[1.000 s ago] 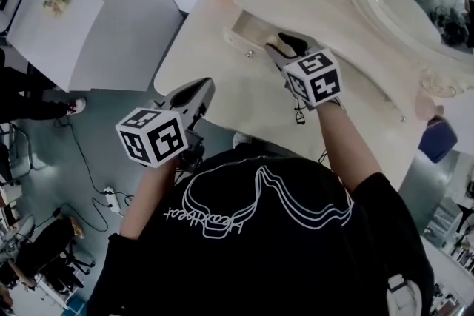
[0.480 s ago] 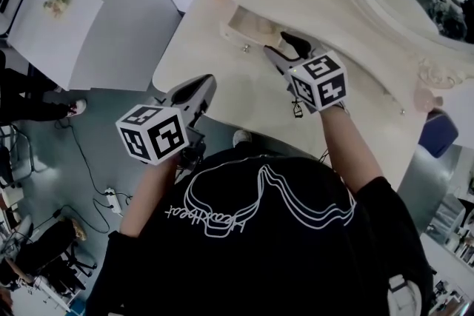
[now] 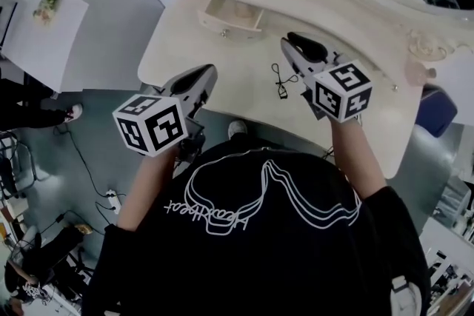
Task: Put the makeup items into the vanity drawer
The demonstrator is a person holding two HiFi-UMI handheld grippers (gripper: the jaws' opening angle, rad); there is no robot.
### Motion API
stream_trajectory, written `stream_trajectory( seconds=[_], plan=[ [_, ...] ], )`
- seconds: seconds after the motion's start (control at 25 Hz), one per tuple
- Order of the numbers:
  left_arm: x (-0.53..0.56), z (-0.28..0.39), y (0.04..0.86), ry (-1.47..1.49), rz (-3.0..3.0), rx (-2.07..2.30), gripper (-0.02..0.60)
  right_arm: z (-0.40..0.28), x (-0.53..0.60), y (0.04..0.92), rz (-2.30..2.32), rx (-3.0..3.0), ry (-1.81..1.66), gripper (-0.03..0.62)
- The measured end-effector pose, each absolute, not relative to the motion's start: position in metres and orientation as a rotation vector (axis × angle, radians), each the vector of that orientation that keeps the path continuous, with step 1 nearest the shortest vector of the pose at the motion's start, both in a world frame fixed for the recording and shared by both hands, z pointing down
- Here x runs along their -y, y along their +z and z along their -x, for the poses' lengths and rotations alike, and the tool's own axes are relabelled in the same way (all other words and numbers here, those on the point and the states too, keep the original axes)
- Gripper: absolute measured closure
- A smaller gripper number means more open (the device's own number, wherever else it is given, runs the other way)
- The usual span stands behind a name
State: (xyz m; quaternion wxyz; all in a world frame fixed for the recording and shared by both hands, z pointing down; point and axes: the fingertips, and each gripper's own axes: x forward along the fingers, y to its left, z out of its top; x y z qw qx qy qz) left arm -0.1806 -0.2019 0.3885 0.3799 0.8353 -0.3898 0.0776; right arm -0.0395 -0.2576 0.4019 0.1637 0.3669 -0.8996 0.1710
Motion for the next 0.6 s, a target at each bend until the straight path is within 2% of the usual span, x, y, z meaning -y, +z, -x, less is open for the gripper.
stream_trajectory(
  seconds=[0.16, 0.6],
  plan=[
    [0.192, 0.157, 0.384, 0.208, -2.159, 0.961, 0.575, 0.014, 0.234, 0.393, -1.088, 2.589, 0.507, 0.590],
    [0.168, 0.116, 0.394, 0.251, -2.151, 0.932, 0.575, -0.012, 0.178, 0.420, -0.953, 2.581, 0.569, 0.589]
  ],
)
